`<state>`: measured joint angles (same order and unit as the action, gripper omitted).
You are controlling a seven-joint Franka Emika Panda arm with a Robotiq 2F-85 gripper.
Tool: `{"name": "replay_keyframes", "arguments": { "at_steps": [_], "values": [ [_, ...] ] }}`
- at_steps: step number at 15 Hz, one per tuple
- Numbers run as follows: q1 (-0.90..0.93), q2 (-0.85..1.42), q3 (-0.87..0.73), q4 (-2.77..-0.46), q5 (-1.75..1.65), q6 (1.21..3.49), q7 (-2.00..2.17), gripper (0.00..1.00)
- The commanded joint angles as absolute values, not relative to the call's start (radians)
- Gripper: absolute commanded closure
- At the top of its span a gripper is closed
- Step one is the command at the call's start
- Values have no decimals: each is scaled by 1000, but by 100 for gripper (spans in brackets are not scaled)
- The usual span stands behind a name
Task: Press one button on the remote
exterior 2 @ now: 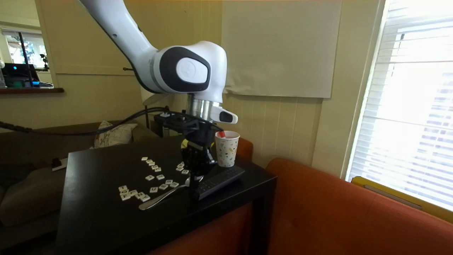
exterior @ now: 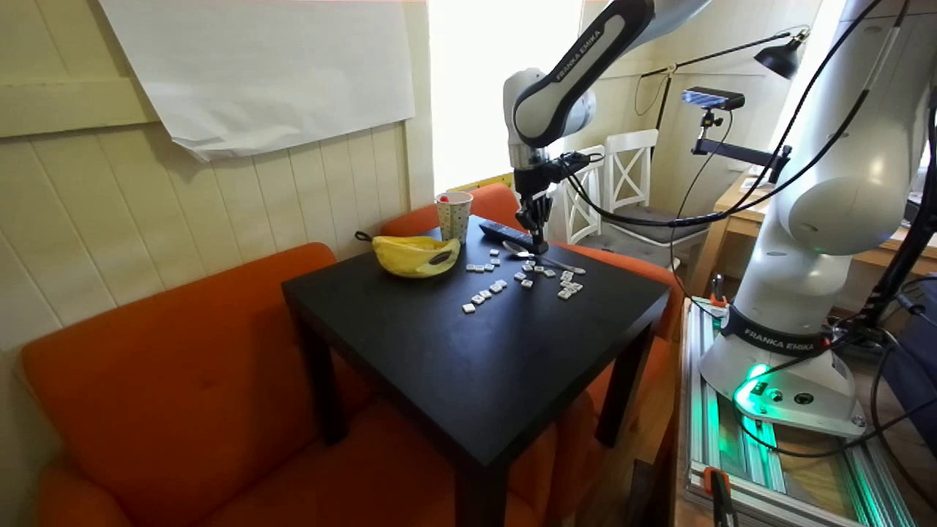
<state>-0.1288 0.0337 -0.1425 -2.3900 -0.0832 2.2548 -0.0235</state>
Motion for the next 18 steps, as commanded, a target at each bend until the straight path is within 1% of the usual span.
{"name": "replay_keyframes", "arguments": {
  "at_steps": [1,10,18],
  "values": [
    [-133,55,-143,-2374,-93,2277,-12,100],
    [-132,76,-144,-2371,-117,2267,7,100],
    [-130,143,-142,-2346,-106,2246,3,100]
  ]
}}
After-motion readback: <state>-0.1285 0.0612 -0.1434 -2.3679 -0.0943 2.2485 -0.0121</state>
